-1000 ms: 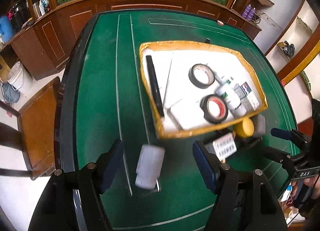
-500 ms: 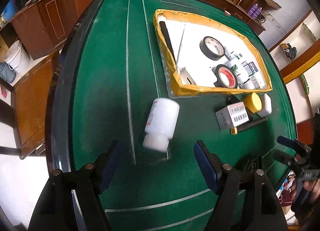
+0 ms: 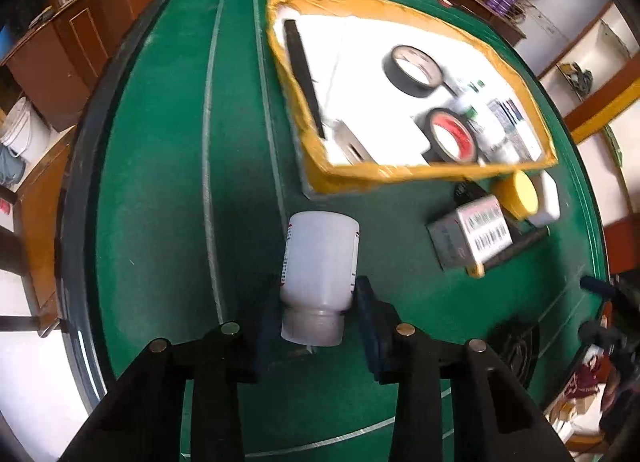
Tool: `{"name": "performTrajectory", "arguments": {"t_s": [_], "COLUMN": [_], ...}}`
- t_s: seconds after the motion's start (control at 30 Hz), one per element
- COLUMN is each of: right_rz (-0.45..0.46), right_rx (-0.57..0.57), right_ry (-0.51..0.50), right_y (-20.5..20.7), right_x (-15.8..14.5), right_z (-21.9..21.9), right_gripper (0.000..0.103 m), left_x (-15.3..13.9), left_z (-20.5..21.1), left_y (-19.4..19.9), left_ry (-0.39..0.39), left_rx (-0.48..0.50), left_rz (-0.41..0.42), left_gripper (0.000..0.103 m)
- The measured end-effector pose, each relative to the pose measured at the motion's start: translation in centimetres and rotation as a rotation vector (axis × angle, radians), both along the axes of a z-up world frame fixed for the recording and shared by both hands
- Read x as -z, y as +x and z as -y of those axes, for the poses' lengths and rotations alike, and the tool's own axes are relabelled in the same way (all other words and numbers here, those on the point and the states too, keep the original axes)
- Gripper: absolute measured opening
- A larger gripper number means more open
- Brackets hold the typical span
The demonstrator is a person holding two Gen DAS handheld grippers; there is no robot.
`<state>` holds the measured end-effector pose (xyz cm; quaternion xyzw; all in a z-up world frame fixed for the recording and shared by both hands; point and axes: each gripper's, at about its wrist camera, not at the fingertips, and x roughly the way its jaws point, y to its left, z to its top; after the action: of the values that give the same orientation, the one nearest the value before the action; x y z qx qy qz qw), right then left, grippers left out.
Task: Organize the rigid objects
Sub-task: 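Grasp the white pill bottle with the left gripper while the right moves to the white plug adapter, then grasp the white plug adapter with the right gripper while the left lifts the pill bottle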
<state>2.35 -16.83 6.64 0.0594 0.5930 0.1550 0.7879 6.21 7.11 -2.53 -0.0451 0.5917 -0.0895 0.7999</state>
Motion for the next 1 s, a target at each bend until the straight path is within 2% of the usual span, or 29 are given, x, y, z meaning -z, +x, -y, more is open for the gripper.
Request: {"name": "performTrajectory", "arguments": {"t_s": [0.17, 0.27, 0.3, 0.33, 0.4, 0.5, 0.57, 0.7, 0.77, 0.83, 1.0], "right_rz": [0.039, 0.073, 0.063, 0.046, 0.004, -0.024, -0.025, -0.032, -0.040, -0.059, -0.060], "right_rx": [-0.003, -0.007, 0.006, 0.027, 0.102, 0.170, 0.182, 0.183, 0.190, 0.192, 0.182], "right_ry": [0.005, -0.015, -0.010, 0.006, 0.061, 0.089, 0.072, 0.021, 0.000, -0.010, -0.013], "right_y": [1.3, 3.1, 3.9, 4.8, 6.8, 8.8, 9.6, 10.7, 11.1, 11.6, 11.7], "right_x": [-1.2, -1.7, -1.6, -1.3, -0.6, 0.1, 0.3, 1.0, 1.4, 2.2, 2.8], "right_z": [0.4, 0.4, 0.5, 0.8, 1.7, 2.1, 1.8, 1.1, 1.0, 1.0, 1.1], "right_gripper": [0.102, 0.094, 0.086, 0.069, 0.045, 0.045, 0.043, 0.033, 0.033, 0.028, 0.028], "left_x": [0.1, 0.2, 0.2, 0.3, 0.3, 0.5, 0.5, 0.5, 0.5, 0.5, 0.5], "left_z": [1.6, 2.2, 2.4, 2.5, 2.4, 2.5, 3.0, 3.6, 3.6, 3.7, 4.0], "left_y": [-2.2, -3.2, -3.3, -3.3, -3.2, -3.0, -3.1, -2.9, -2.9, -2.8, -2.6], "left_ry": [-0.022, -0.040, -0.039, -0.036, -0.044, -0.036, -0.022, -0.004, -0.002, 0.000, 0.014], "left_rx": [0.051, 0.062, 0.062, 0.061, 0.051, 0.052, 0.057, 0.063, 0.063, 0.064, 0.071], "left_rz": [-0.017, -0.025, -0.023, -0.022, -0.028, -0.031, -0.026, -0.021, -0.020, -0.018, -0.012], "left_gripper": [0.038, 0.038, 0.038, 0.038, 0.038, 0.038, 0.038, 0.038, 0.038, 0.038, 0.038]}}
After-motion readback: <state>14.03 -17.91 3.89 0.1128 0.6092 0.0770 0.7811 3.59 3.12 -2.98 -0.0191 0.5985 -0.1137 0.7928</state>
